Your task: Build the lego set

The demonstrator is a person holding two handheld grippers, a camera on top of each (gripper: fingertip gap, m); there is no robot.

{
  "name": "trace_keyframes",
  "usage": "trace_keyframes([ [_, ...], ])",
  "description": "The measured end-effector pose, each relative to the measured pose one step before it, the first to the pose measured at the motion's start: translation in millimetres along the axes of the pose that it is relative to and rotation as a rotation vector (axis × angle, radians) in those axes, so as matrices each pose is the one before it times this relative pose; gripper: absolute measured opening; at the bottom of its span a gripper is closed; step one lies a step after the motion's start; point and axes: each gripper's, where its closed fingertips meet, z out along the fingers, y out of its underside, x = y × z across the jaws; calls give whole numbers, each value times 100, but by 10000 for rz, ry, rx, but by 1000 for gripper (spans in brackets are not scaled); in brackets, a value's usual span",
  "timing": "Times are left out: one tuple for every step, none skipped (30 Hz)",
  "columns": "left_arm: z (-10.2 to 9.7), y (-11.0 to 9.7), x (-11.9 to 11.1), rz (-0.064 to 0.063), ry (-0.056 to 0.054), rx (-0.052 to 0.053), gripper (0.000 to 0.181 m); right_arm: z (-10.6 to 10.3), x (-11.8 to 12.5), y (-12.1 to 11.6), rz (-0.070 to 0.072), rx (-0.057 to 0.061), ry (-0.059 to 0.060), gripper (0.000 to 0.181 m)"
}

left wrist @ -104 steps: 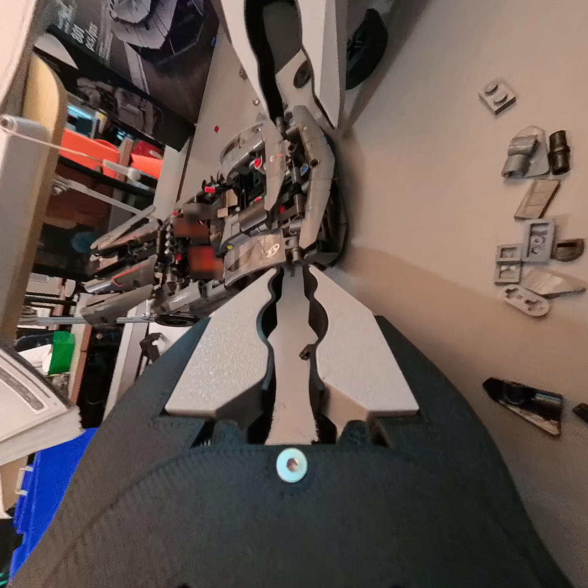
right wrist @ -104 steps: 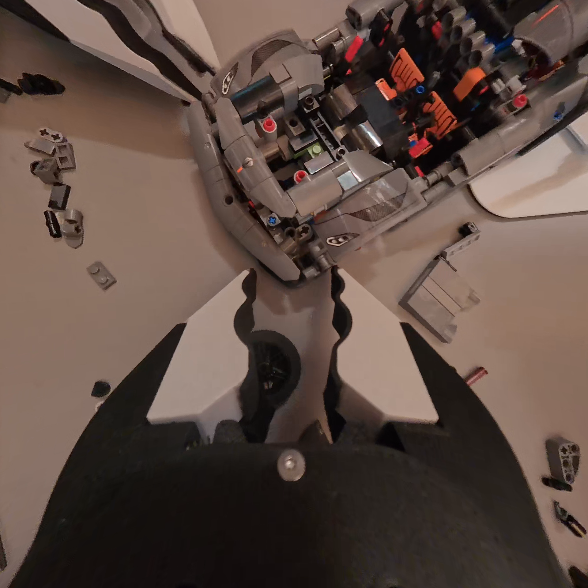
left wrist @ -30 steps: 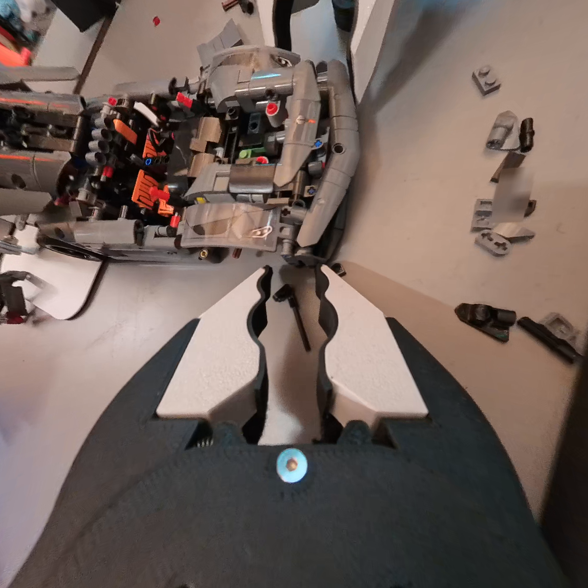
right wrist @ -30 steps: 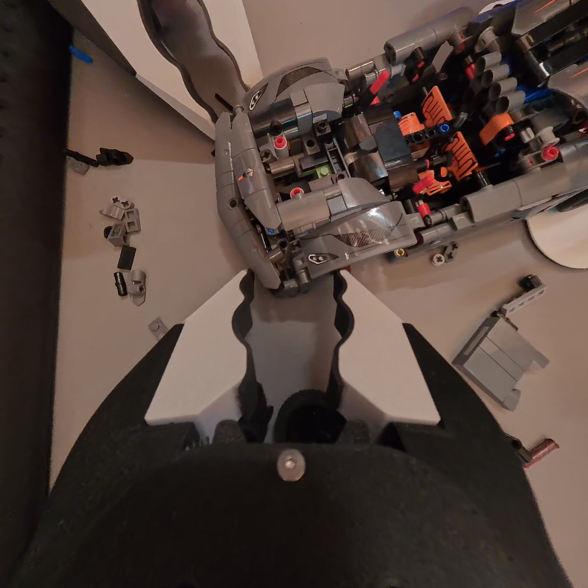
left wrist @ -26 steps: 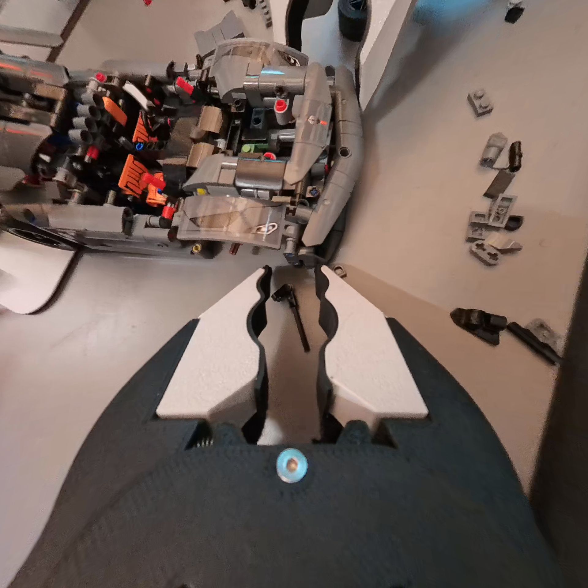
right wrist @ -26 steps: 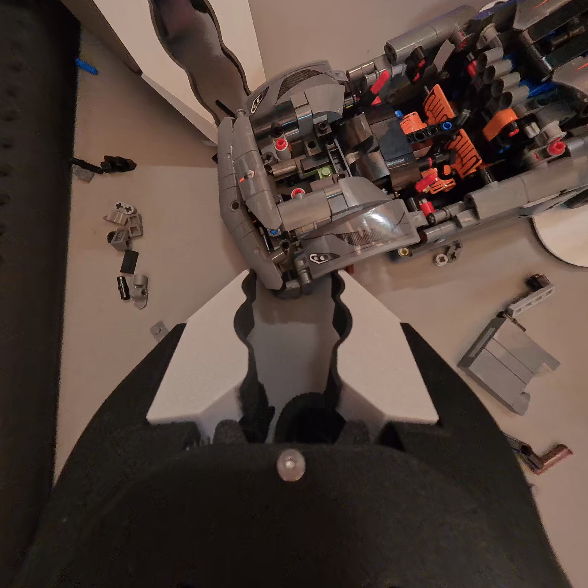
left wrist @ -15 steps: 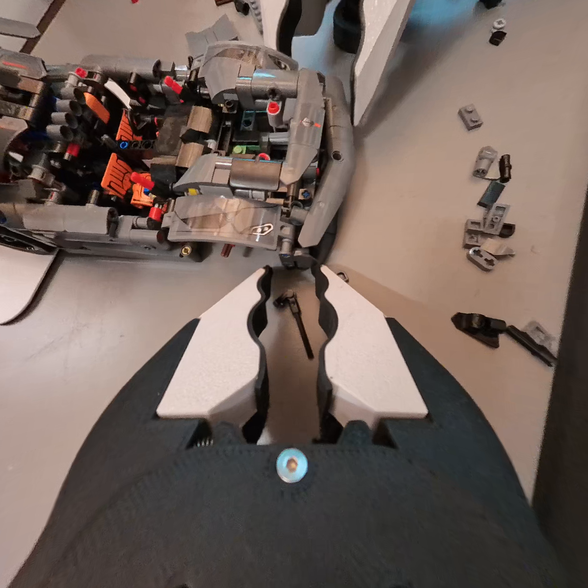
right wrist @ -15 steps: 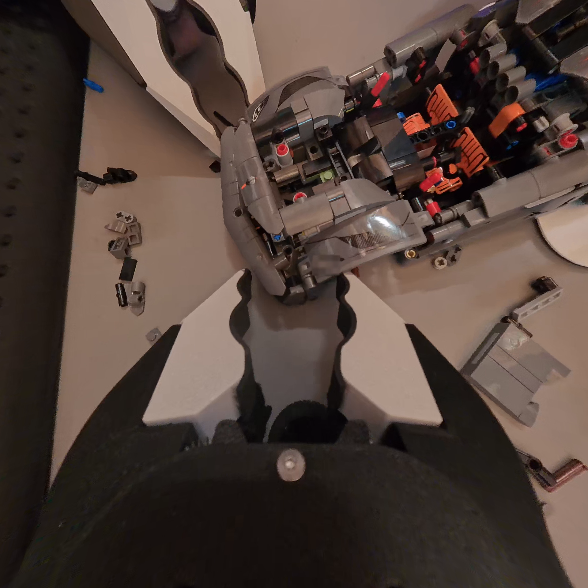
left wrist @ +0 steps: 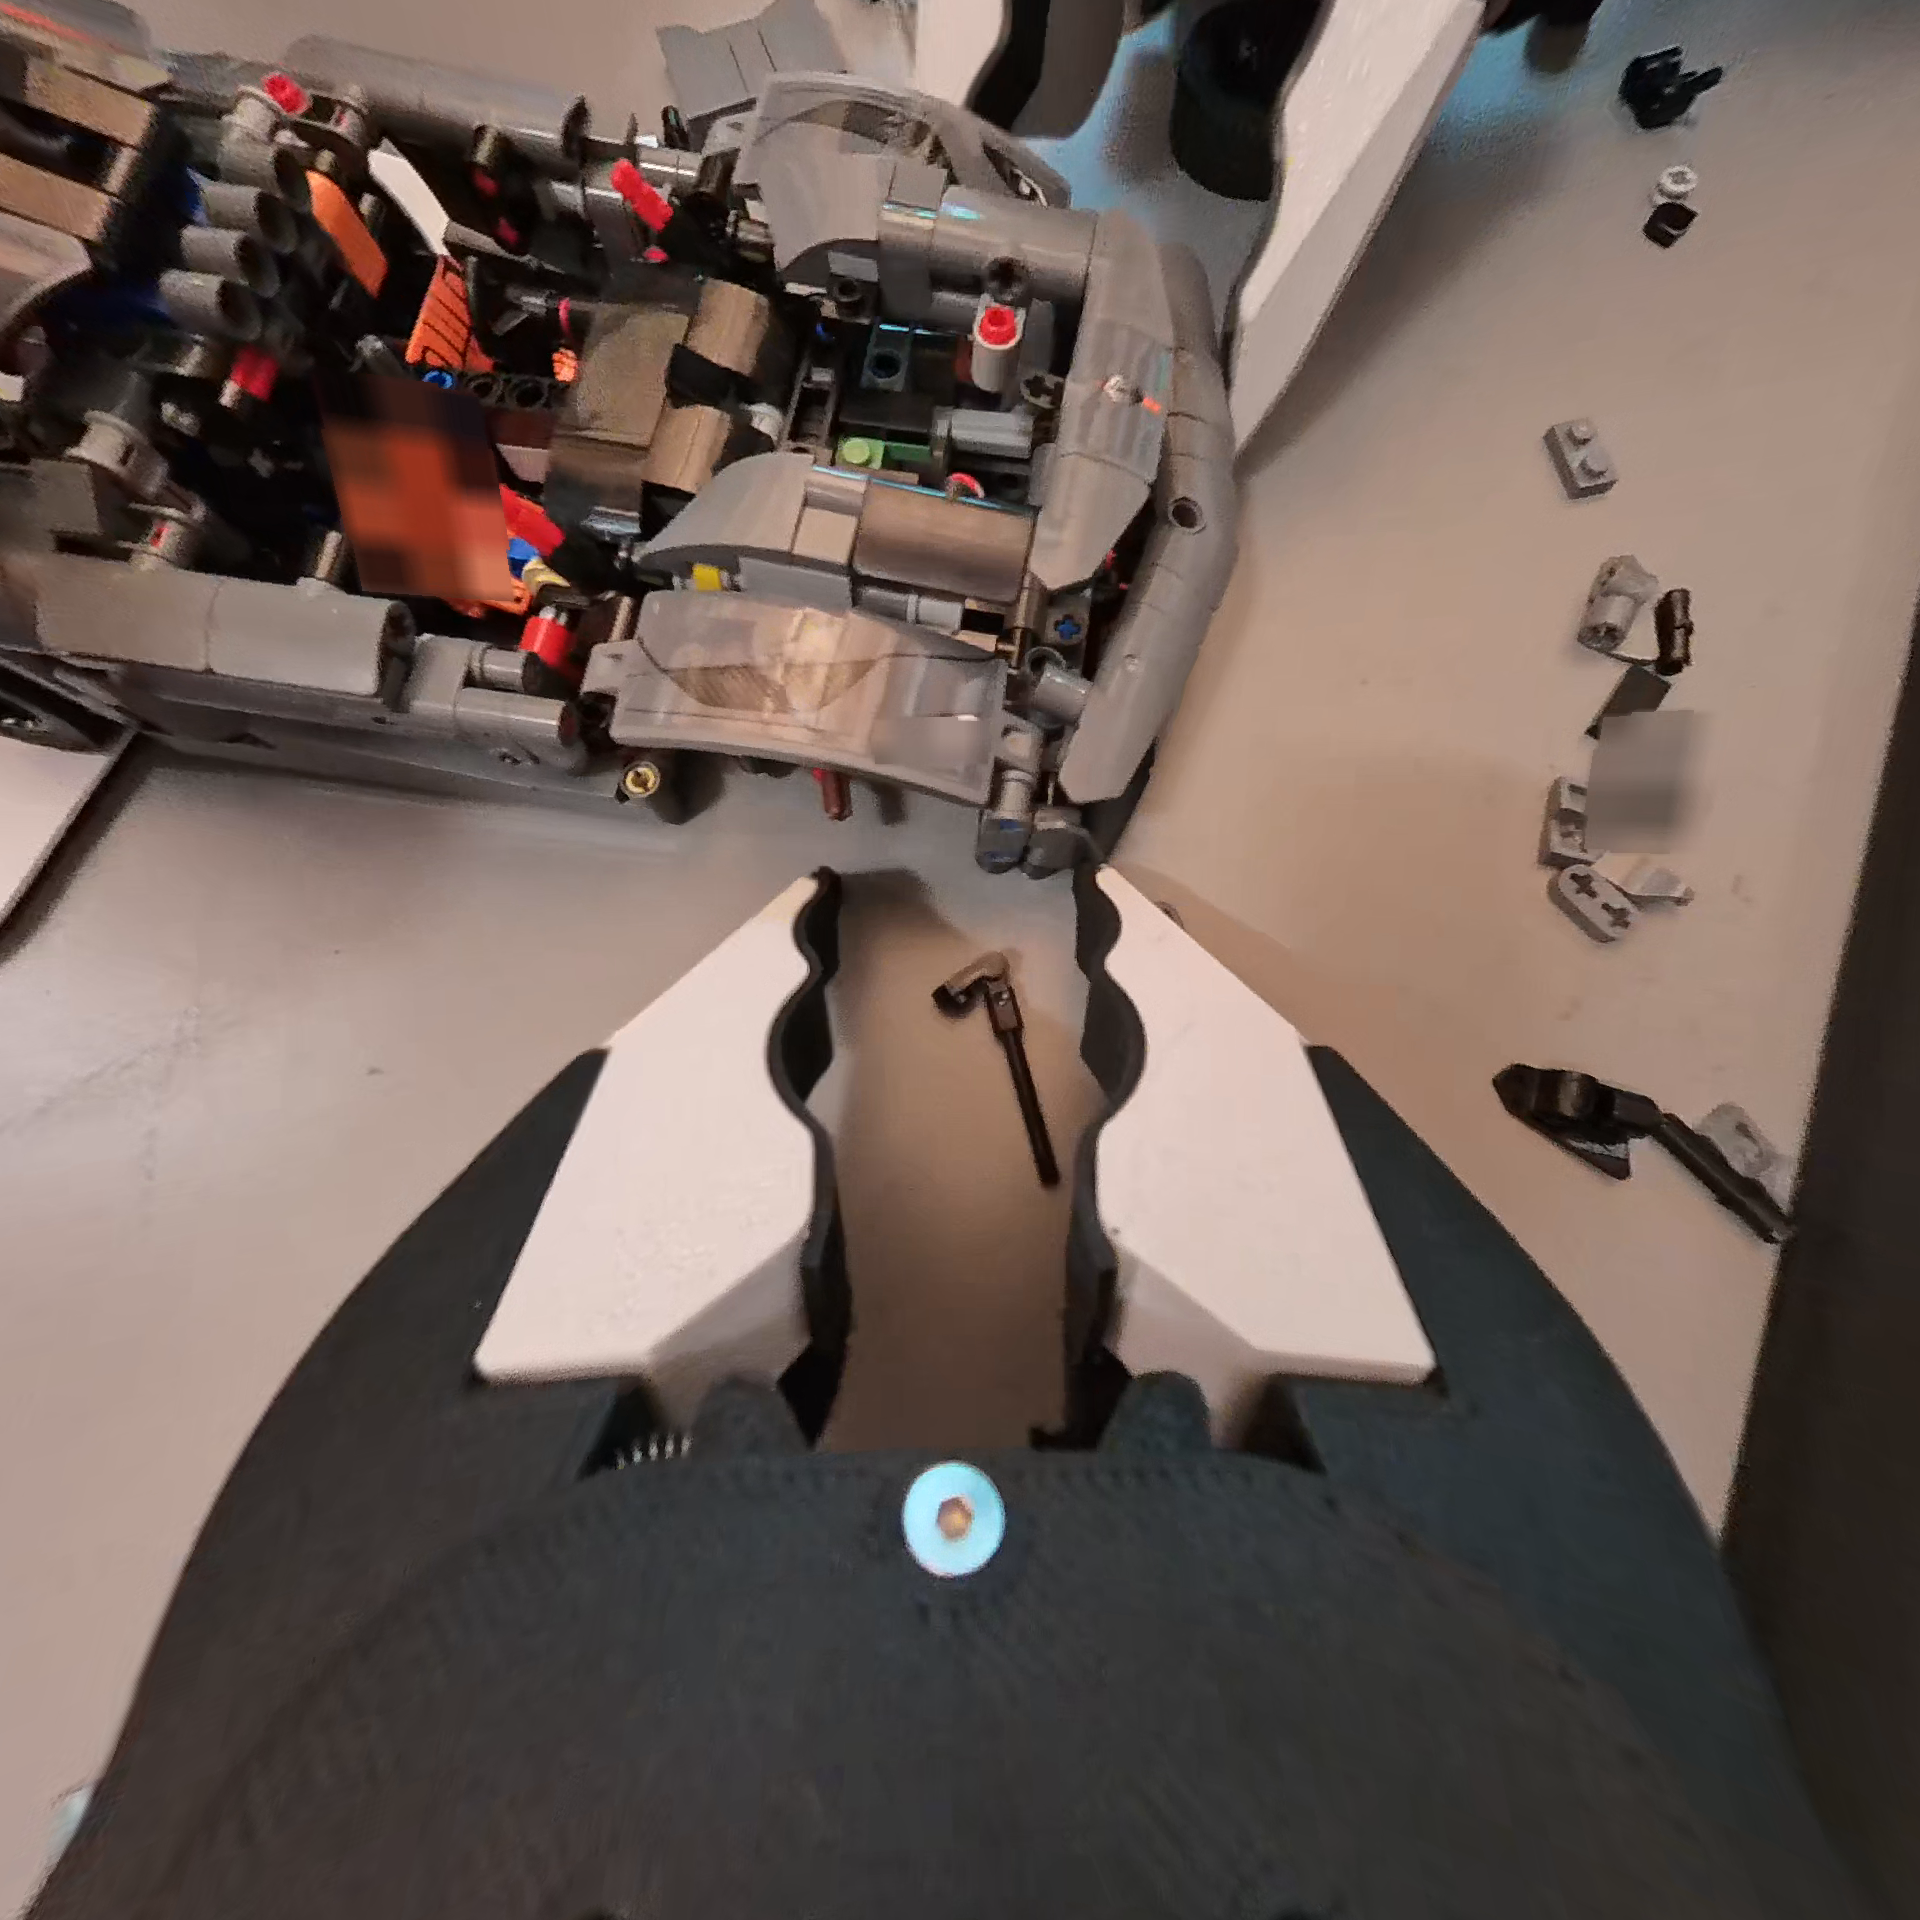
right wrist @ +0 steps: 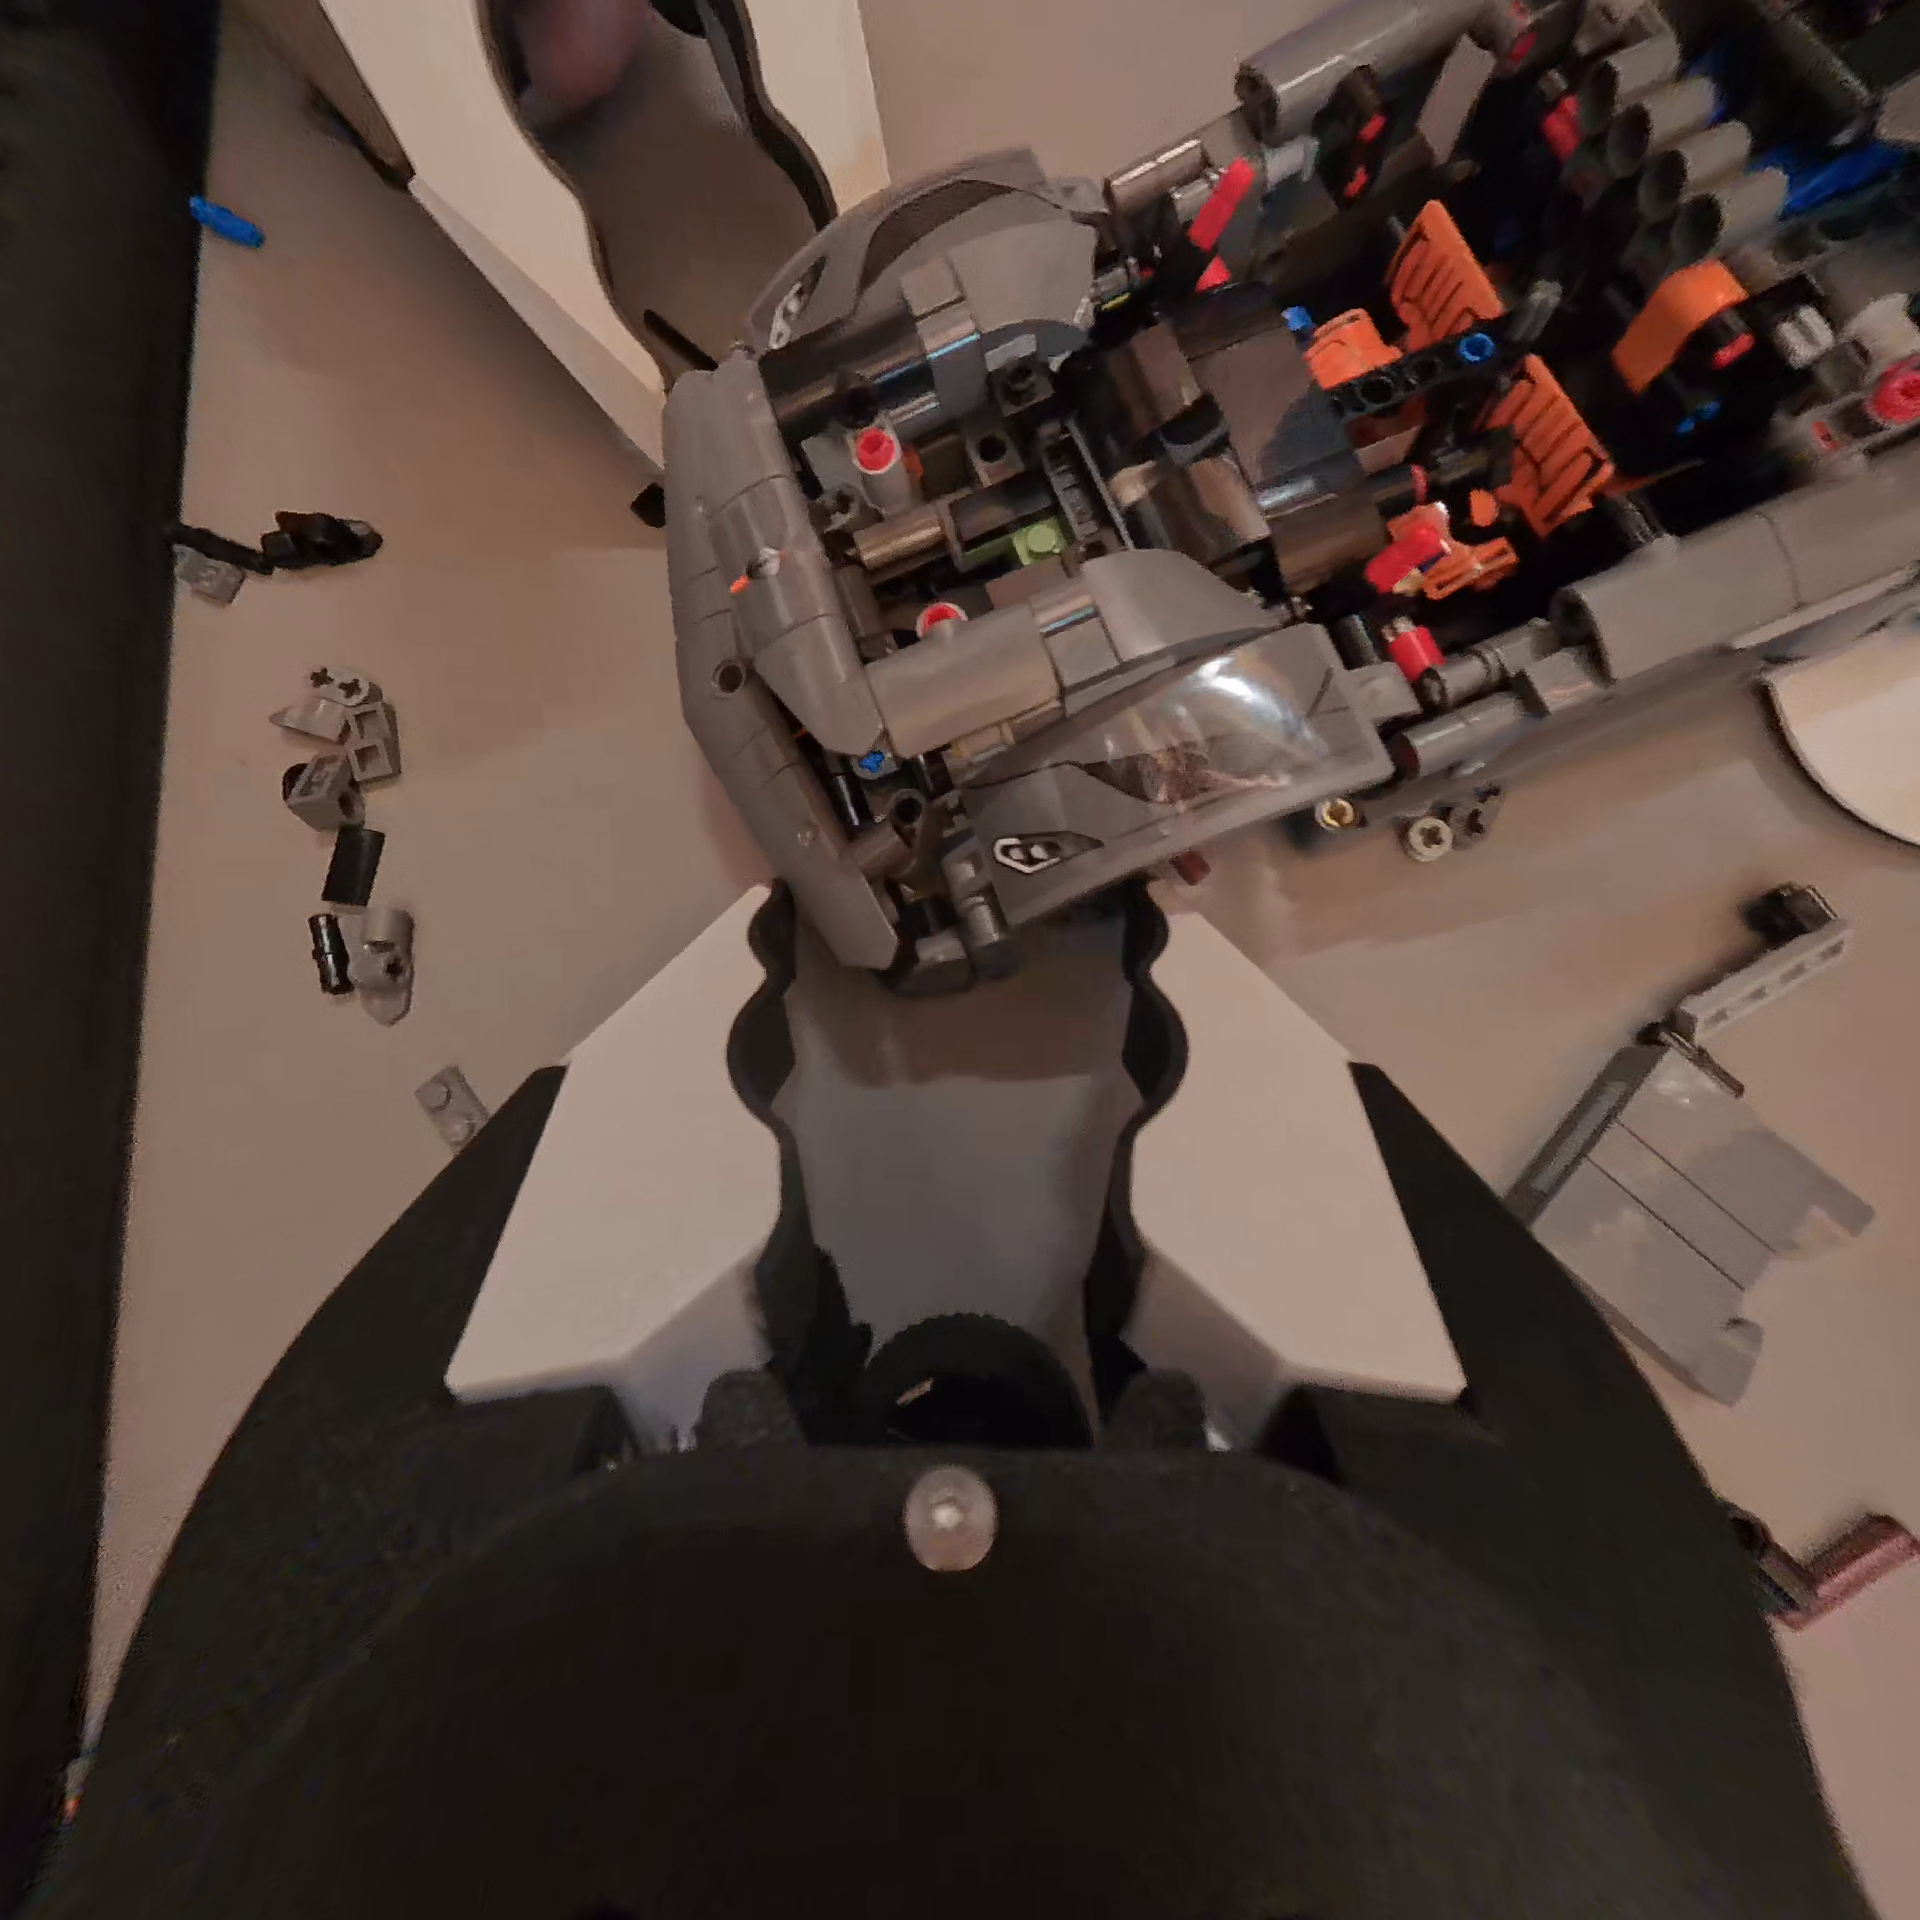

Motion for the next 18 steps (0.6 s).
trace_keyframes([
  [48,1,256,-55,234,-22,39,62,-243,-14,-104,-7,-121,55],
  [31,-19,7,-80,61,-7,40,58,-211,-48,-64,0,-107,53],
  [29,-34,94,6,81,8,42,71,-88,-31,-68,-3,-30,52],
  [69,-38,164,71,59,-6,45,50,-46,-36,-45,5,-30,52],
  [76,-78,67,51,-21,0,45,35,-46,-29,-1,5,-57,51],
  [78,-75,70,-10,24,-1,45,17,-49,-25,3,2,-71,51],
  [74,-75,85,6,47,2,45,30,-73,-23,-28,6,-83,50],
  [64,-48,73,28,24,-2,45,8,-145,-19,-44,-2,-112,49],
  [48,-64,69,36,19,1,44,35,-366,11,4,-34,-259,37],
  [43,-29,43,19,3,0,44,67,-226,-8,48,-21,-176,37],
  [30,-32,39,16,12,3,43,21,9,-12,13,-2,-12,37],
  [15,-15,32,15,14,0,42,8,28,-3,-15,-3,25,37],
  [13,-15,37,17,12,2,42,6,18,5,-23,-4,37,37],
  [15,-21,96,50,29,5,40,15,3,-6,-16,-6,14,37],
  [24,-46,146,78,47,6,38,-3,-12,-2,23,-3,-27,37],
  [46,-38,129,66,31,4,35,-1,-1,-6,49,4,-48,37],
  [50,-56,123,37,32,4,33,1,-14,0,27,5,-33,36],
  [54,-60,147,58,51,4,30,-7,-4,-1,-14,-10,-10,35],
])
